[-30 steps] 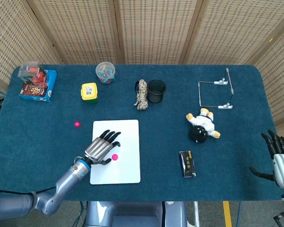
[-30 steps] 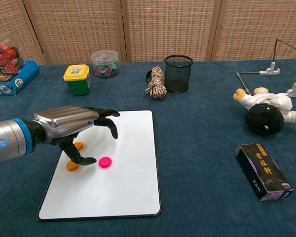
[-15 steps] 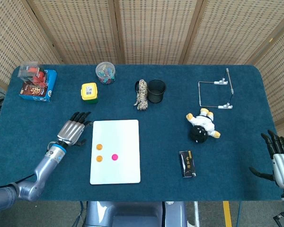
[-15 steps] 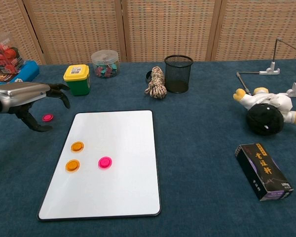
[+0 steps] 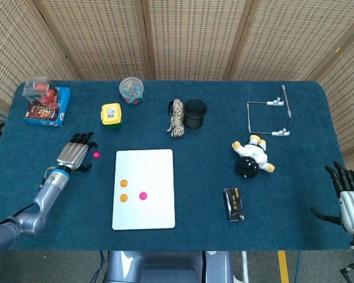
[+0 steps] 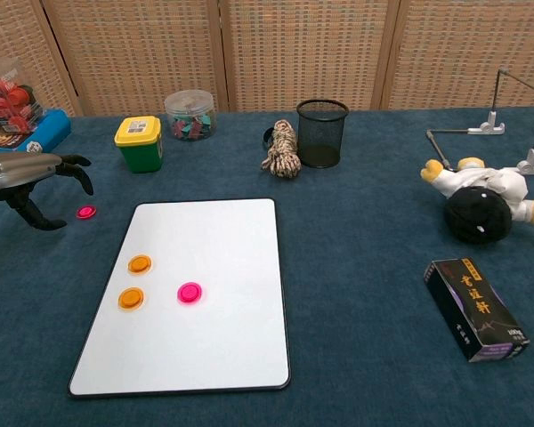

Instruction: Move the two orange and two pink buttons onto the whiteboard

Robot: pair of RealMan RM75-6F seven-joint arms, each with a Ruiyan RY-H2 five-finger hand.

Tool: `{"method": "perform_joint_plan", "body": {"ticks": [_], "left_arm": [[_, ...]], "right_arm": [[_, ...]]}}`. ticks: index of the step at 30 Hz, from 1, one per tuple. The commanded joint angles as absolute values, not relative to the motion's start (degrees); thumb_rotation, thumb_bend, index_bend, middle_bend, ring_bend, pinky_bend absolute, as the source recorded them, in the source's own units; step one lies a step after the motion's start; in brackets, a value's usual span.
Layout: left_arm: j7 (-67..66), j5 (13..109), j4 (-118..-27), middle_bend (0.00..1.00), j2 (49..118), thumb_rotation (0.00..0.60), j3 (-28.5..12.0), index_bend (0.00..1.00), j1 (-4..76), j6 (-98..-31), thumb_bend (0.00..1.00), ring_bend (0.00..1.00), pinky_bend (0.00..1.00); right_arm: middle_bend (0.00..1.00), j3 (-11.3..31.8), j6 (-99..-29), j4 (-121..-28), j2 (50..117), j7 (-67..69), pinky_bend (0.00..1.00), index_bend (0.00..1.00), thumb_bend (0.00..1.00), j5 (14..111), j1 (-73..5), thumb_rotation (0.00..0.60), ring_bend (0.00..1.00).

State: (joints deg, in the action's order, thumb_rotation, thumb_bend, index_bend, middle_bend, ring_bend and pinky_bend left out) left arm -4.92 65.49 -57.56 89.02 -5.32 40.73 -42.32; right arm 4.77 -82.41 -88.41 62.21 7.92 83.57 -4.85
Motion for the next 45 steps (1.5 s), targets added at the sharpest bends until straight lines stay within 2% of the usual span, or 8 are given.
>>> {"method": "perform_joint_plan", "body": {"ticks": [1, 16, 32, 35, 42, 45], "left_arm": [[-3.65, 65.88, -55.7, 0.0, 90.01, 0.6, -5.61, 0.27, 40.94, -41.42, 0.35, 0.0, 0.0], [-3.68, 66.72, -52.53, 0.0, 92.27, 0.6, -6.47, 0.33, 41.8, -40.43, 0.36, 0.0, 0.0], [-3.13, 66.49, -49.23, 0.0, 94.38, 0.6, -7.16, 0.34, 41.91, -38.87, 0.36, 0.0, 0.0], [-2.77, 66.68, -49.04, 0.0, 94.55, 0.6, -7.38, 0.38, 41.95, -38.98, 0.36, 0.0, 0.0], [-2.65, 66.87, -49.0, 0.0, 94.71, 0.6, -7.65, 0.54, 41.86, -39.22, 0.37, 0.0, 0.0], [-2.95, 66.7, -48.96, 0.0, 94.75, 0.6, -7.73, 0.55, 41.77, -39.21, 0.37, 0.0, 0.0]], "right_arm": [[0.0, 4.76, -82.41, -88.38, 62.21, 7.88, 0.0, 0.0, 0.0, 83.57, -4.85, 0.6, 0.0], [0.0, 4.78, -82.53, -88.42, 62.25, 7.72, 0.0, 0.0, 0.0, 83.51, -4.79, 0.6, 0.0], [0.0, 4.78, -82.3, -88.41, 62.2, 7.75, 0.0, 0.0, 0.0, 83.34, -4.83, 0.6, 0.0], [0.0, 4.78, -82.31, -88.41, 62.19, 7.85, 0.0, 0.0, 0.0, 83.37, -4.83, 0.6, 0.0], [0.0, 4.78, -82.28, -88.4, 62.19, 8.04, 0.0, 0.0, 0.0, 83.36, -4.82, 0.6, 0.0], [0.0, 4.78, -82.33, -88.36, 62.2, 8.06, 0.0, 0.0, 0.0, 83.41, -4.81, 0.6, 0.0]]}}
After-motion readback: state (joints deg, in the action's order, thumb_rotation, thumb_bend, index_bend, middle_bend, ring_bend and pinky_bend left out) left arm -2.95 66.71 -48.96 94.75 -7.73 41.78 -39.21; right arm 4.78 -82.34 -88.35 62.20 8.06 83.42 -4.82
